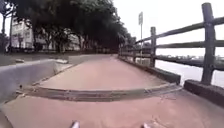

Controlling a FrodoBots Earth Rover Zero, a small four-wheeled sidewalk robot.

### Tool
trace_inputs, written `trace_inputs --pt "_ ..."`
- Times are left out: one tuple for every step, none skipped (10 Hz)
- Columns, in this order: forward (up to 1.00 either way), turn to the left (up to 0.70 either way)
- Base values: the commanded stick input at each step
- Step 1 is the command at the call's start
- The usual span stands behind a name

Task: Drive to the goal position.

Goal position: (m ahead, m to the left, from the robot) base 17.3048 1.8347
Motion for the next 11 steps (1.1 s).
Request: trace_inputs --pt "0.7 0.0" --pt "0.7 0.0" --pt "0.7 0.0" --pt "0.7 0.0" --pt "0.7 0.0" --pt "0.7 0.0" --pt "0.7 0.0" --pt "0.7 0.0" --pt "0.7 0.0" --pt "0.7 0.0" --pt "0.7 0.0"
